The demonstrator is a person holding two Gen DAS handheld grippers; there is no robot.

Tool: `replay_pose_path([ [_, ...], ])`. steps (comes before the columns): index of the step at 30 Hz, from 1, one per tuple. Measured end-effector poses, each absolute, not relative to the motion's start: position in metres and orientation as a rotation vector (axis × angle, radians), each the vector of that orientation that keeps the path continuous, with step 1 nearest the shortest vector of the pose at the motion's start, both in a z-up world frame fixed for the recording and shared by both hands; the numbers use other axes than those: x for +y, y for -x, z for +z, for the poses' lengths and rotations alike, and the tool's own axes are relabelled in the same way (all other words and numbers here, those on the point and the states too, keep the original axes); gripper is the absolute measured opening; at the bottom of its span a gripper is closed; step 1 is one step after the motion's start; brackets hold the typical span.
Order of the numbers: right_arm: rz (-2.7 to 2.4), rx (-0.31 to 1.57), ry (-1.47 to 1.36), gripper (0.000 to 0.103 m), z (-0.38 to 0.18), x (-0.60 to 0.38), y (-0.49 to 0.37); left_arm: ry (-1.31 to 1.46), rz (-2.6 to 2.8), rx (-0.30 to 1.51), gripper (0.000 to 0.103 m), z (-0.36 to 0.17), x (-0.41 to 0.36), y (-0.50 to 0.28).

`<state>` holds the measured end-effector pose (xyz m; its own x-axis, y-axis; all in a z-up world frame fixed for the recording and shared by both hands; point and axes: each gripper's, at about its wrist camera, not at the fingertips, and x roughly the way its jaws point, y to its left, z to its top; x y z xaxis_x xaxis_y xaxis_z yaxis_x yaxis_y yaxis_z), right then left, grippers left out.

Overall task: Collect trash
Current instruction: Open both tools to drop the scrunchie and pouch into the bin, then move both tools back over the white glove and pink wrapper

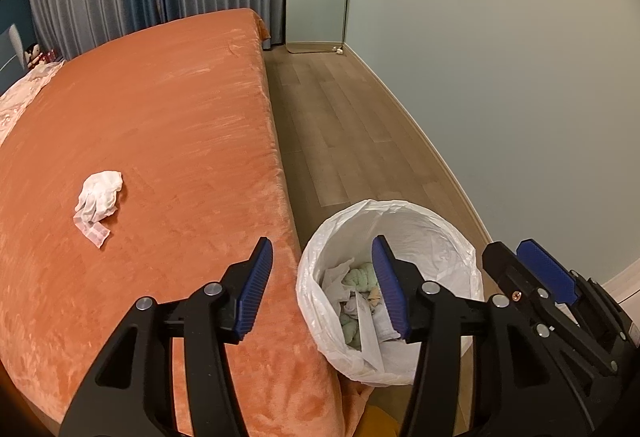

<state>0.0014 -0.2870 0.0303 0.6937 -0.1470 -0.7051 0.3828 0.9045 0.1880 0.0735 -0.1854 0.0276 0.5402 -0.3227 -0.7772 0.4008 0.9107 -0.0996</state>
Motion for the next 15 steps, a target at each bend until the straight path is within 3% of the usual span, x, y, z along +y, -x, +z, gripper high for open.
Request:
replay_pose_path([
  [6, -0.284, 0.754, -0.307, 0.038, 0.033, -0.273, -0.007, -0.072, -0.405, 0.897, 0.049, 0.029, -0.167, -0.077],
  [10, -0.283, 0.748, -0.28, 0.046, 0.036, -0.263, -0.009, -0.055, -0.384, 0.896, 0.049, 0.028, -0.151, -0.081],
  [15, -0.262, 0.756, -0.256, 0.047, 0.037, -0.245, -0.016, -0.029, -0.35, 0.905, 0.049, 0.025, -0.126, -0.087],
])
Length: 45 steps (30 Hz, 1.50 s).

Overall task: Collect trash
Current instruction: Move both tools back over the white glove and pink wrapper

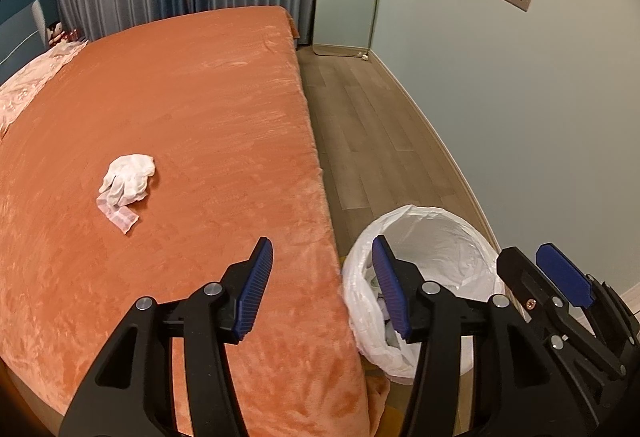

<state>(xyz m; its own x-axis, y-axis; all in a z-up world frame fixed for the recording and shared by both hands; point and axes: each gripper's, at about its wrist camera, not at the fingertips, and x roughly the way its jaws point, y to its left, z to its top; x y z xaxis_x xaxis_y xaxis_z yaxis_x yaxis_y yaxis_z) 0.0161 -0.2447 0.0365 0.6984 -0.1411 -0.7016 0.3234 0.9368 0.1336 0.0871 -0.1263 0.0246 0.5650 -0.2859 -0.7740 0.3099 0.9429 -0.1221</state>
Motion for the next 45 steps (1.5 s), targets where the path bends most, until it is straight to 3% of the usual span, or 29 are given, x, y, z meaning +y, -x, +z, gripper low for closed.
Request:
replay_pose_path([
  [11, -0.201, 0.787, -0.199, 0.055, 0.037, -0.19, -0.037, 0.033, -0.238, 0.922, 0.055, 0.011, -0.051, -0.106],
  [21, -0.112, 0.832, -0.147, 0.055, 0.024, -0.129, -0.066, 0.105, -0.113, 0.953, 0.057, -0.011, 0.033, -0.126],
  [26, -0.075, 0.858, -0.135, 0.055, 0.011, -0.099, -0.084, 0.137, -0.041, 0.972, 0.061, -0.028, 0.076, -0.139],
  [45, 0.07, 1.002, -0.053, 0.055, -0.066, 0.015, -0.203, 0.253, 0.139, 1.092, 0.062, -0.107, 0.201, -0.212],
])
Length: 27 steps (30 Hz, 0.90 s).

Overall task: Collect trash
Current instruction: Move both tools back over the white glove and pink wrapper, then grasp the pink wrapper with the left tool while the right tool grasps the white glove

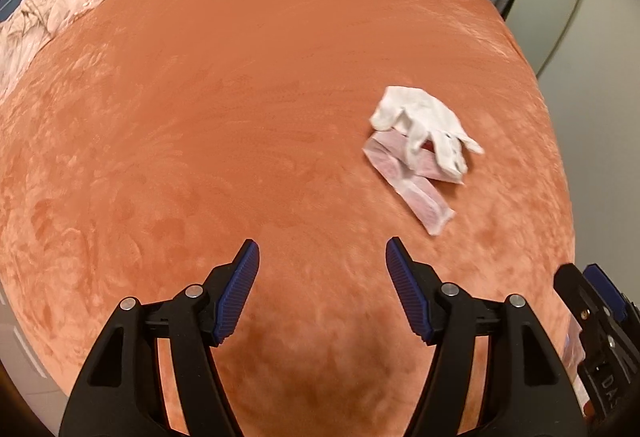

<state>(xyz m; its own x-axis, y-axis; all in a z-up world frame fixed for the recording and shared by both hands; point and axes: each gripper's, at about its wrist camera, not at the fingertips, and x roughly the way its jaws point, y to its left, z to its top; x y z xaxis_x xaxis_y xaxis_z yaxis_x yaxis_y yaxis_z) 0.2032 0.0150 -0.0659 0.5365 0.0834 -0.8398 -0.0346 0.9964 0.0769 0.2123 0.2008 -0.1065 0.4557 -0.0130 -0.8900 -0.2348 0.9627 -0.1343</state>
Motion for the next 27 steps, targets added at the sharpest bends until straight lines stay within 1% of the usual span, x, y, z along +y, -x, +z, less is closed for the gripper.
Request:
replay_pose_path([
  [2, 0.08, 1.009, -0.061, 0.054, -0.075, 0.024, -0.223, 0.266, 0.146, 1.101, 0.062, -0.114, 0.208, -0.225],
  [4, 0.084, 1.017, -0.069, 0.048, -0.084, 0.032, -0.245, 0.283, 0.136, 1.102, 0.062, -0.119, 0.211, -0.236],
  [5, 0.085, 1.024, -0.07, 0.044, -0.09, 0.036, -0.257, 0.288, 0.13, 1.1, 0.062, -0.12, 0.212, -0.241],
  [9, 0.096, 1.058, -0.071, 0.035, -0.111, 0.05, -0.292, 0.296, 0.102, 1.095, 0.062, -0.126, 0.211, -0.268],
  [13, 0.106, 1.079, -0.035, 0.029, -0.13, 0.063, -0.313, 0.285, 0.091, 1.113, 0.061, -0.136, 0.206, -0.289],
  [15, 0.113, 1.092, -0.026, 0.021, -0.138, 0.068, -0.324, 0.285, 0.09, 1.124, 0.059, -0.142, 0.205, -0.297],
  [19, 0.119, 1.114, -0.036, 0.019, -0.151, 0.069, -0.338, 0.315, 0.081, 1.134, 0.059, -0.149, 0.209, -0.304],
  [21, 0.126, 1.126, -0.021, 0.006, -0.157, 0.069, -0.341, 0.307, 0.074, 1.136, 0.059, -0.151, 0.207, -0.306],
  [23, 0.125, 1.126, -0.03, 0.004, -0.159, 0.064, -0.34, 0.3, 0.063, 1.14, 0.059, -0.153, 0.204, -0.308],
  [27, 0.053, 1.103, -0.098, 0.003, -0.155, 0.033, -0.326, 0.321, 0.039, 1.143, 0.06, -0.157, 0.193, -0.314],
])
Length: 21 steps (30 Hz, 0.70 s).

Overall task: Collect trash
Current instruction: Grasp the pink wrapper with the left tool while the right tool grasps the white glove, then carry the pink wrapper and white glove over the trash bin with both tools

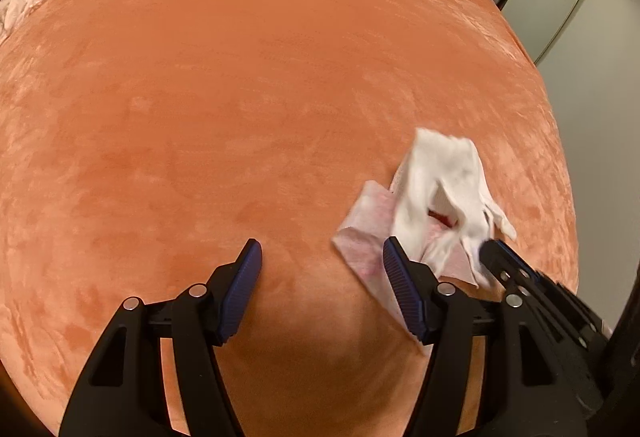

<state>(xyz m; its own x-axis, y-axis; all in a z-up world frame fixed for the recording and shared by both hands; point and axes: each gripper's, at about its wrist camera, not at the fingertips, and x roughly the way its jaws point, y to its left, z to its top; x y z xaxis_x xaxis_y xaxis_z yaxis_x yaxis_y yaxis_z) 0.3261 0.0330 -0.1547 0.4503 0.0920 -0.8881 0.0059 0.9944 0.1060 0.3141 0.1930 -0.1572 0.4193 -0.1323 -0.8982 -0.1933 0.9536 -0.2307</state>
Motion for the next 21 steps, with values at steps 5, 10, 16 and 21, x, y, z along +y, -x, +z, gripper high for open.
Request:
replay_pose_path([
  [5, -0.024, 1.086, -0.163, 0.003, -0.143, -0.01, -0.294, 0.305, 0.012, 1.164, 0.059, -0.165, 0.167, -0.322],
  [10, -0.051, 1.09, -0.148, 0.003, -0.135, -0.032, -0.257, 0.225, 0.039, 1.156, 0.031, -0.168, 0.141, -0.325],
  [16, -0.048, 1.076, -0.154, 0.003, -0.119, -0.042, -0.225, 0.206, -0.007, 1.153, 0.012, -0.149, 0.126, -0.305],
  [21, -0.056, 1.018, -0.187, 0.003, -0.087, -0.056, -0.204, 0.167, -0.059, 1.108, 0.012, -0.11, 0.109, -0.273],
])
